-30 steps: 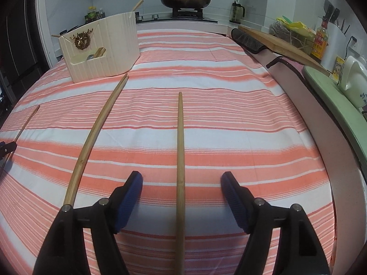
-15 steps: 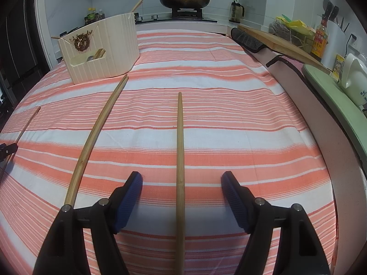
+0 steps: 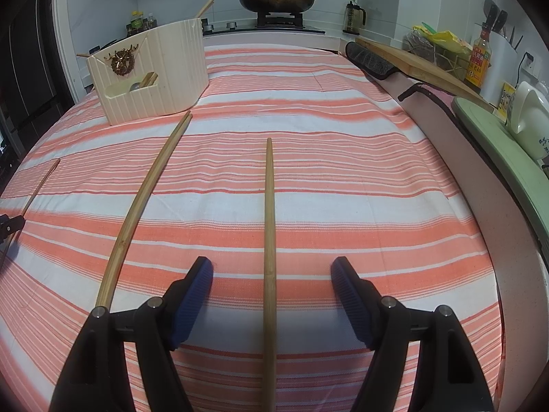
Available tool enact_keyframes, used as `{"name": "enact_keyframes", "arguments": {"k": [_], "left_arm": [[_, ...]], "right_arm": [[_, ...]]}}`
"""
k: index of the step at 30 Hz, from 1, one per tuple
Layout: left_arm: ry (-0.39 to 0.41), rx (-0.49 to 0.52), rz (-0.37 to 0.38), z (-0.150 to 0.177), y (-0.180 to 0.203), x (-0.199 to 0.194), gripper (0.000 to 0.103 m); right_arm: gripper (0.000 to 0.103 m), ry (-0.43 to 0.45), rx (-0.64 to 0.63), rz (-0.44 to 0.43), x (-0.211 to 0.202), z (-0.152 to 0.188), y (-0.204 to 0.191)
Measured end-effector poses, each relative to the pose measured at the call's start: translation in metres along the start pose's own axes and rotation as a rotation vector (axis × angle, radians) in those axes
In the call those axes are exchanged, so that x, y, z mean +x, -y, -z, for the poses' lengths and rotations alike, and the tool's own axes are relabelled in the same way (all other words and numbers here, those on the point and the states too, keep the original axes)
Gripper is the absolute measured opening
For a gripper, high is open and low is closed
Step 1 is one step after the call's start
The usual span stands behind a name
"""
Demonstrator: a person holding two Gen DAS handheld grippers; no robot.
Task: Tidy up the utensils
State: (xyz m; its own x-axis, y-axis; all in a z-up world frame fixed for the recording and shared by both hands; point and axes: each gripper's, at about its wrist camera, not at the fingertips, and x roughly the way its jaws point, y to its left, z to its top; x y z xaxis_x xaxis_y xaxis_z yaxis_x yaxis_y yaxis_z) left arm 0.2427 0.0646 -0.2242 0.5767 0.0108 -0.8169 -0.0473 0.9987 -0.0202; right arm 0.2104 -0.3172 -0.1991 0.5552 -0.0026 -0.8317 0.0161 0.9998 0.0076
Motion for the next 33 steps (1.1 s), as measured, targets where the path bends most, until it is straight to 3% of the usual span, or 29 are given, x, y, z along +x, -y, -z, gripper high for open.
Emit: {"name": "enact_keyframes", "arguments": {"k": [13,17,21,24,26,28,29,30,31,32,33], "left_arm": [[-0.002,0.001,0.002,0.000,0.000,0.000,0.103],[-0.081,0.055,0.046,-0.007,-0.001,0.001,0.102],[-0.174,0.088,0.159,-0.025,-0.004,0.001,0.098],[-0.222,0.139,0.161,-0.046,0.007,0.011,0.087],[-0.252,0.197,0.141,-0.059,0.019,0.023,0.080],[-0.261,0.236,0.104,-0.070,0.030,0.034,0.075],[-0.260,0.241,0.104,-0.076,0.033,0.037,0.068],[-0.261,0.243,0.106,-0.082,0.037,0.039,0.063],[-0.254,0.246,0.099,-0.086,0.041,0.040,0.048],[-0.245,0.246,0.101,-0.091,0.044,0.042,0.017],[-0.247,0.237,0.111,-0.094,0.047,0.044,0.004]], "right_arm": [[0.074,0.001,-0.005,0.006,0.000,0.000,-0.001],[0.074,-0.004,0.007,-0.012,-0.001,0.001,0.001],[0.074,-0.172,-0.057,-0.065,-0.006,-0.004,0.006],[0.074,-0.285,-0.079,-0.125,-0.002,-0.014,0.014],[0.074,-0.326,-0.089,-0.118,0.008,-0.026,0.015],[0.071,-0.339,-0.110,-0.107,0.022,-0.043,0.011],[0.064,-0.337,-0.116,-0.097,0.031,-0.052,0.008],[0.063,-0.327,-0.114,-0.087,0.038,-0.064,0.005],[0.063,-0.317,-0.107,-0.087,0.047,-0.074,0.002],[0.057,-0.303,-0.108,-0.076,0.056,-0.085,-0.002],[0.046,-0.281,-0.109,-0.052,0.062,-0.093,-0.005]]}}
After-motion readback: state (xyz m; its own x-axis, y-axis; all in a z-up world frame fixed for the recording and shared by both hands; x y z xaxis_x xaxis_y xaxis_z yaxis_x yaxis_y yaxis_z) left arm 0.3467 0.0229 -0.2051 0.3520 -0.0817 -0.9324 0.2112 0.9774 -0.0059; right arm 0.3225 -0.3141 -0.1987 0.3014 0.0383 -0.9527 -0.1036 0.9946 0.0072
